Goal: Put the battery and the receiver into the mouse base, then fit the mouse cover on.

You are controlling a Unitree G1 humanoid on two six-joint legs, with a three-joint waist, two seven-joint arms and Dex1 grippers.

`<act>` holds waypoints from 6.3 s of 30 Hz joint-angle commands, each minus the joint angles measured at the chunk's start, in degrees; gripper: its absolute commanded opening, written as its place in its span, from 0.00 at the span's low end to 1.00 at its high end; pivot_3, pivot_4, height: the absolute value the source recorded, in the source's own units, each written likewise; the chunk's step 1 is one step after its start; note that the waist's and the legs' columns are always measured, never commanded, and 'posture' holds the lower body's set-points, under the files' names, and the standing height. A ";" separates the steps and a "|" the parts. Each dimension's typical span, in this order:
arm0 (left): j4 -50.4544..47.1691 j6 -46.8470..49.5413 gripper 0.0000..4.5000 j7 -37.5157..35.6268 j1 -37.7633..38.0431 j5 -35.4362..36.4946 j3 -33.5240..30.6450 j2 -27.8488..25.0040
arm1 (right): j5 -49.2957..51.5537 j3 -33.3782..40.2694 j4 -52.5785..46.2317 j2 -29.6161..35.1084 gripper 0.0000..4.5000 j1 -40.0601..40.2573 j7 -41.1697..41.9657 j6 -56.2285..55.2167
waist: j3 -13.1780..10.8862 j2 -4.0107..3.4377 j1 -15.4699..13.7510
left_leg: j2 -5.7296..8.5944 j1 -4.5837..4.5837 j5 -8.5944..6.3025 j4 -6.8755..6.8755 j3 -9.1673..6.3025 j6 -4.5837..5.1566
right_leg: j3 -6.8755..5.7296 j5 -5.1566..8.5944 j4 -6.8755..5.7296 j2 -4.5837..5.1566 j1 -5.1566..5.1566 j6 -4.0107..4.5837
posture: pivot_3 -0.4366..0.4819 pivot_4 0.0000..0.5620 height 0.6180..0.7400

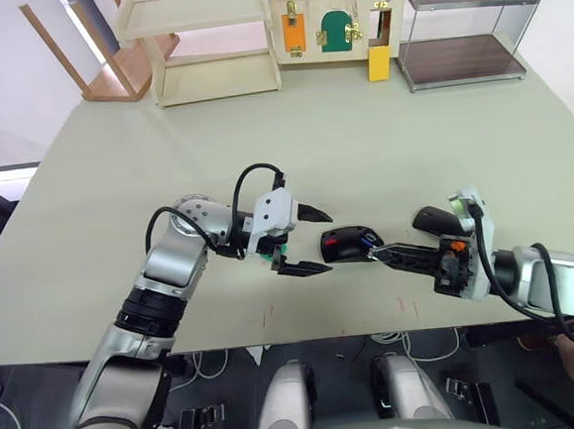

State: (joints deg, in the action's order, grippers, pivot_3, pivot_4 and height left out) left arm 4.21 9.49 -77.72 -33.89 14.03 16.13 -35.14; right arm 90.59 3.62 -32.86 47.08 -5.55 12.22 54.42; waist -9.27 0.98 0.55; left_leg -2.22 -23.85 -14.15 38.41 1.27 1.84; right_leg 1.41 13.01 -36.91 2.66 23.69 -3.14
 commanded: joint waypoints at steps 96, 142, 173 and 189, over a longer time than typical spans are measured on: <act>0.53 16.88 0.67 8.98 -4.30 -15.38 13.72 14.13 | 6.79 -54.81 39.75 3.49 0.00 -77.01 -11.45 38.08 | -0.03 -0.13 -1.23 | 0.03 -0.42 0.00 0.10 0.00 0.01 | -0.16 -0.05 -0.06 0.09 0.34 0.02 | 0.48 0.27 1.00; -1.89 21.54 0.67 9.90 -4.06 -15.34 15.76 13.07 | -0.04 -58.86 45.50 -6.40 0.00 -76.07 -11.97 38.08 | -0.01 -0.15 -1.12 | 0.05 -0.81 0.00 0.41 -0.10 0.01 | -0.44 -0.06 -0.27 0.08 0.55 0.00 | 0.48 0.27 1.00; -1.01 19.33 0.67 9.02 -2.99 -14.52 16.03 11.85 | -0.98 -56.25 46.25 -4.49 0.00 -74.28 -11.95 38.08 | -0.01 -0.16 -0.42 | 0.04 -0.83 0.00 0.41 -0.11 0.01 | -0.45 -0.06 -0.27 0.08 0.55 0.00 | 0.48 0.27 1.00; -0.53 18.34 0.67 8.86 -3.12 -14.52 15.87 11.76 | -2.55 -55.70 47.96 -5.82 0.00 -74.04 -10.91 38.08 | -0.01 -0.15 -0.21 | 0.04 -0.83 0.00 0.41 -0.11 0.01 | -0.45 -0.06 -0.26 0.09 0.55 0.00 | 0.48 0.27 1.00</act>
State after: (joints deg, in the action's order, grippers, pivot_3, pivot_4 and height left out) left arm 2.89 27.16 -68.39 -38.04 -0.37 30.67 -23.23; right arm 87.73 -53.99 15.09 41.23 -79.29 0.92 92.25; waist -9.28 0.83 0.33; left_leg -2.18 -24.68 -14.15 38.82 1.16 1.85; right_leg 0.96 12.95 -37.17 2.75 24.24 -3.14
